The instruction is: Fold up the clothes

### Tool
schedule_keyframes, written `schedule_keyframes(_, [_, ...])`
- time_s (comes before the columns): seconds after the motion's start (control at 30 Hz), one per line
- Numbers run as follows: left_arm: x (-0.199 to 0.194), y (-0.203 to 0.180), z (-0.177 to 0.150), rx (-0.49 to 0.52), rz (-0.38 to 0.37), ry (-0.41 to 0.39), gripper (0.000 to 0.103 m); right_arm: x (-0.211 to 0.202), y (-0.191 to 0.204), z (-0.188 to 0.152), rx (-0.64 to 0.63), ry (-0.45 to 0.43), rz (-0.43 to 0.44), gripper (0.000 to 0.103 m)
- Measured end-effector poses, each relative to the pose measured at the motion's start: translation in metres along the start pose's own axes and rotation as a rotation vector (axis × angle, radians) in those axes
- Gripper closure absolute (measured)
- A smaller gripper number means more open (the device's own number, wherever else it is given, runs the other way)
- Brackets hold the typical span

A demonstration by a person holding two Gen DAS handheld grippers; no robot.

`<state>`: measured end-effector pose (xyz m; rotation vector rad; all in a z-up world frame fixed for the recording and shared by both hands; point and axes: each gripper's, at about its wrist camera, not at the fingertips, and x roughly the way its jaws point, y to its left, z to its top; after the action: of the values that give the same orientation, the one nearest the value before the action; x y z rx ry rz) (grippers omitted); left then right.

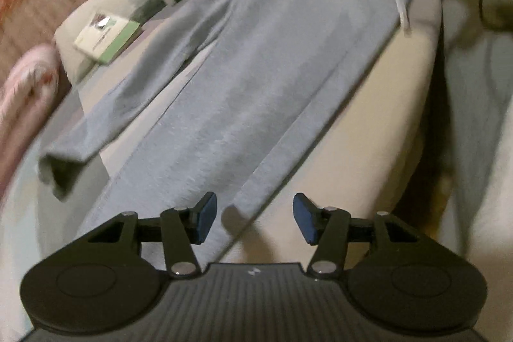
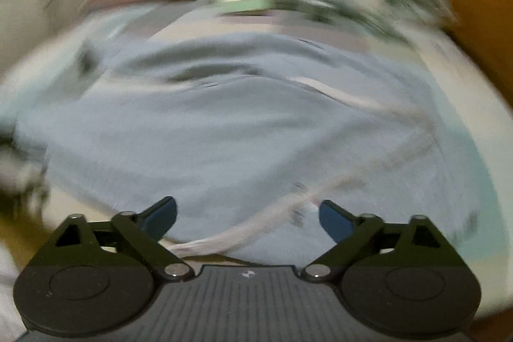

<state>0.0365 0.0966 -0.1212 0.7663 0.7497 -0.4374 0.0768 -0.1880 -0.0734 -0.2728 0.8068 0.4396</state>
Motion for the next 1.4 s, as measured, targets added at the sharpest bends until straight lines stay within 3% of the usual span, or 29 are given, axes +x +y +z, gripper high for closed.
schedule_keyframes(0.1, [-0.001, -0.004, 0.002, 0.127, 0.049, 0.031, 0.05, 0.024, 0.046, 0.01, -0.243, 0.059, 0.022, 0.039])
schedule_keyframes(0.27, [0.003, -0.011, -0.01, 0.308, 0.132, 0.11, 0.051, 0.052, 0.091, 0.007, -0.472, 0.117, 0.086, 0.05])
schedule_keyframes(0.37, [0.007, -0.012, -0.01, 0.331, 0.144, 0.135, 0.057, 0.057, 0.105, -0.002, -0.577, 0.095, 0.07, 0.051])
schedule_keyframes(0.47, [0.011, -0.017, -0.006, 0.361, 0.117, 0.147, 0.082, 0.058, 0.113, -0.002, -0.639, 0.072, 0.037, 0.054])
schedule_keyframes(0.53, [0.013, -0.019, -0.006, 0.363, 0.084, 0.149, 0.099, 0.061, 0.117, -0.005, -0.676, 0.063, 0.019, 0.069])
schedule_keyframes(0.57, [0.013, -0.018, -0.006, 0.354, 0.072, 0.145, 0.099, 0.063, 0.119, -0.006, -0.68, 0.064, 0.026, 0.089])
schedule_keyframes(0.7, [0.008, -0.007, -0.006, 0.28, 0.017, 0.136, 0.103, 0.06, 0.122, -0.008, -0.704, 0.046, 0.019, 0.1])
schedule_keyframes(0.83, [-0.01, 0.003, -0.004, 0.23, -0.064, 0.125, 0.103, 0.046, 0.11, 0.001, -0.657, 0.048, 0.076, 0.1])
schedule_keyframes(0.97, [-0.014, 0.008, -0.009, 0.175, -0.122, 0.123, 0.102, 0.052, 0.098, 0.004, -0.558, 0.12, 0.163, 0.098])
schedule_keyframes(1.0, [-0.012, 0.011, -0.008, 0.146, -0.126, 0.12, 0.092, 0.055, 0.096, 0.004, -0.538, 0.136, 0.167, 0.089])
schedule_keyframes(1.1, [-0.023, 0.027, -0.011, 0.07, -0.151, 0.079, 0.089, 0.049, 0.085, 0.009, -0.469, 0.138, 0.188, 0.08])
schedule_keyframes(1.13, [-0.028, 0.035, -0.013, 0.038, -0.138, 0.066, 0.084, 0.042, 0.077, 0.01, -0.436, 0.118, 0.188, 0.077])
schedule_keyframes(1.2, [-0.032, 0.056, -0.019, -0.035, -0.086, 0.051, 0.074, 0.029, 0.058, 0.013, -0.361, 0.073, 0.182, 0.06])
schedule_keyframes(1.27, [-0.026, 0.075, -0.029, -0.106, -0.006, 0.07, 0.066, 0.019, 0.035, 0.016, -0.281, 0.037, 0.149, 0.057])
schedule_keyframes(1.33, [-0.012, 0.095, -0.045, -0.193, 0.07, 0.114, 0.067, 0.021, 0.01, 0.015, -0.197, 0.029, 0.086, 0.057])
schedule_keyframes(1.4, [0.0, 0.113, -0.065, -0.306, 0.1, 0.161, 0.067, 0.025, -0.017, 0.012, -0.105, 0.025, 0.029, 0.057])
